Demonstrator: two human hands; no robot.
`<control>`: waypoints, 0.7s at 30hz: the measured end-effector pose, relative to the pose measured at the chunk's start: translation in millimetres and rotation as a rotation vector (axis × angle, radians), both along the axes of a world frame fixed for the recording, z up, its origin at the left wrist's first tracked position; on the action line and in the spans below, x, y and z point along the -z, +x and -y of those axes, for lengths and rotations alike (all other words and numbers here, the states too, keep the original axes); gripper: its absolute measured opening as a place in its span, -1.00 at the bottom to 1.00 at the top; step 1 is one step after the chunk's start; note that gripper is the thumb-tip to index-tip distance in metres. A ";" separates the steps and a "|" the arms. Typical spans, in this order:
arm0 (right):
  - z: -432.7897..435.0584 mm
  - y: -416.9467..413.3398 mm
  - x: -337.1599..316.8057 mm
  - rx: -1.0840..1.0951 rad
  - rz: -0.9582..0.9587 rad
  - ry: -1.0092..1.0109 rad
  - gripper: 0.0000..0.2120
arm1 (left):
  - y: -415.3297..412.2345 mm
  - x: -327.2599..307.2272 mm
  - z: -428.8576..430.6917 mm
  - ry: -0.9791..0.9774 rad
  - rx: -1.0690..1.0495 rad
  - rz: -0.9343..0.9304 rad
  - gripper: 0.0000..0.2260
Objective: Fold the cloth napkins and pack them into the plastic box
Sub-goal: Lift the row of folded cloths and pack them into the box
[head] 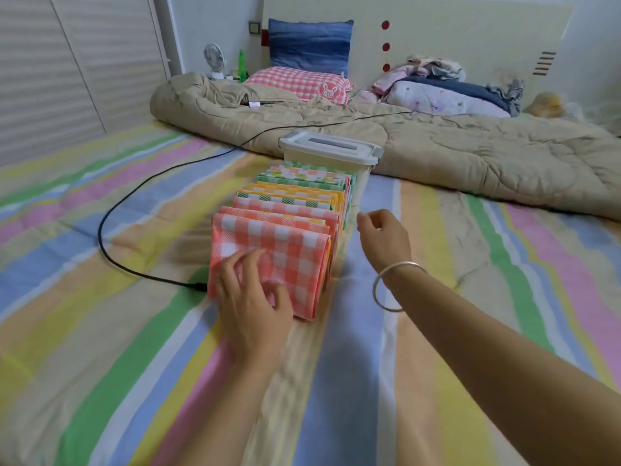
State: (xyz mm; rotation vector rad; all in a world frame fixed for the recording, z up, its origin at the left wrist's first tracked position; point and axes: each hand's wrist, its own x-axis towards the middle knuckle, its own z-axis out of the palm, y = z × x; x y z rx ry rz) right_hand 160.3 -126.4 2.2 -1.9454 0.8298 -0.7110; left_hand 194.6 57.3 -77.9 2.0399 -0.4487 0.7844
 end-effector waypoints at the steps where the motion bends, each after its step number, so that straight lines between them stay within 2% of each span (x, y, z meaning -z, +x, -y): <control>1: 12.2 7.3 -1.1 0.013 -0.041 -0.032 -0.81 | 3.6 -0.1 1.7 -0.036 -0.018 0.002 -0.61; 4: 46.5 30.0 -3.3 -0.012 -0.153 -0.078 -0.62 | 14.5 4.5 9.5 -0.098 -0.065 0.008 -0.75; 8: 83.0 64.7 -4.9 -0.048 -0.349 -0.167 -0.30 | 21.0 17.7 20.1 -0.036 -0.126 0.037 -0.75; 11: 103.8 96.7 -7.0 -0.054 -0.440 -0.171 -0.19 | 21.8 23.8 21.7 -0.022 -0.137 0.018 -0.75; 16: 126.9 146.9 -12.3 -0.066 -0.442 -0.258 -0.13 | 25.2 31.6 25.6 -0.004 -0.138 0.002 -0.73; 19: 130.9 161.6 -12.4 -0.090 -0.395 -0.252 -0.30 | 26.9 33.6 25.9 -0.014 -0.146 -0.015 -0.73; 21: 134.8 161.0 -9.6 -0.066 -0.382 -0.315 -0.43 | 26.8 34.1 25.4 -0.013 -0.142 -0.007 -0.73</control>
